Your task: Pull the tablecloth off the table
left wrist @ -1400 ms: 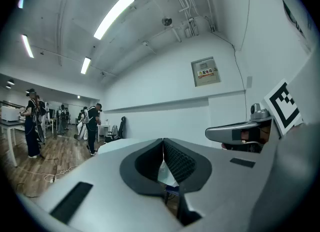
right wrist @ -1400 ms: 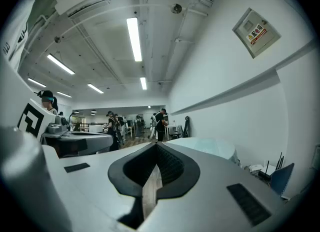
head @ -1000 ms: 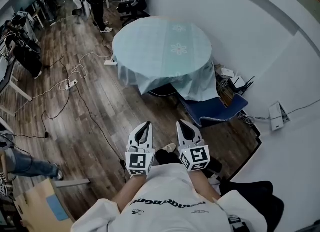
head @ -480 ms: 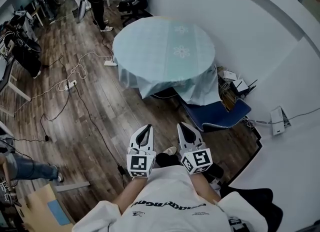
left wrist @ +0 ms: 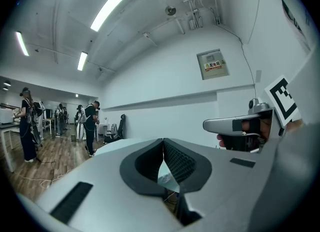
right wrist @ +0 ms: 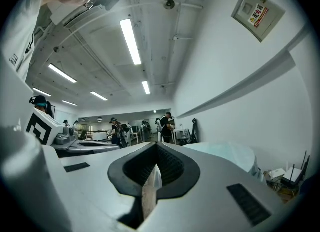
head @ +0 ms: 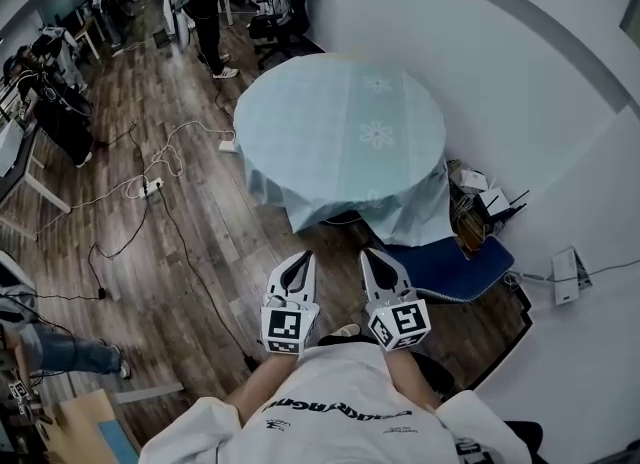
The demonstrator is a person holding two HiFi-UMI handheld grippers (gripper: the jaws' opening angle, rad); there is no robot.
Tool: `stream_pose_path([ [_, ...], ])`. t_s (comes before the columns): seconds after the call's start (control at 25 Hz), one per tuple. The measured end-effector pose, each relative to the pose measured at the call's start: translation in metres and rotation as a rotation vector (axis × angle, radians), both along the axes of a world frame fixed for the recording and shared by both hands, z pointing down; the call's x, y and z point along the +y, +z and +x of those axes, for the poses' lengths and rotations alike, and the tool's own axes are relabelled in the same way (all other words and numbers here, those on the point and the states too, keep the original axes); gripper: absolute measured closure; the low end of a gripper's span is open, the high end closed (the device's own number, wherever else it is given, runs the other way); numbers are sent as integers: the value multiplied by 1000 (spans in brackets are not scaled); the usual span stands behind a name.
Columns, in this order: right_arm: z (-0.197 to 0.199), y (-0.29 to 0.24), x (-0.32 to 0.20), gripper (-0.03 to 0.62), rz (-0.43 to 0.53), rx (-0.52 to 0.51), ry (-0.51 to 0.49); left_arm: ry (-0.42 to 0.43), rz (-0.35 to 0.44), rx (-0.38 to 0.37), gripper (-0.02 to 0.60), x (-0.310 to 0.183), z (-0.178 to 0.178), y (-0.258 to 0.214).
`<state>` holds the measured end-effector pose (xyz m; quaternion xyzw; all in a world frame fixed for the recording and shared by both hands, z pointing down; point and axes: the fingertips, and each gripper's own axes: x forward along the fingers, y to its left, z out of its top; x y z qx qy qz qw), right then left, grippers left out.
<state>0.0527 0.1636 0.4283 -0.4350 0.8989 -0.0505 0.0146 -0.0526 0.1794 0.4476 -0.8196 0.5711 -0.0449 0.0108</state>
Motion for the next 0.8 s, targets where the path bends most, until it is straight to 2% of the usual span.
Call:
stream_pose_path([
  [0.28, 4, -19, -70, 562, -15, -59, -47, -42, 19, -30, 565, -61, 4, -19],
  [0.56, 18, -20, -116, 562, 10, -13, -60, -59, 18, -46, 565, -107, 17, -24],
  [0.8, 26, -17, -147, 560, -24, 12, -73, -71, 27, -44, 565, -134, 22, -34],
])
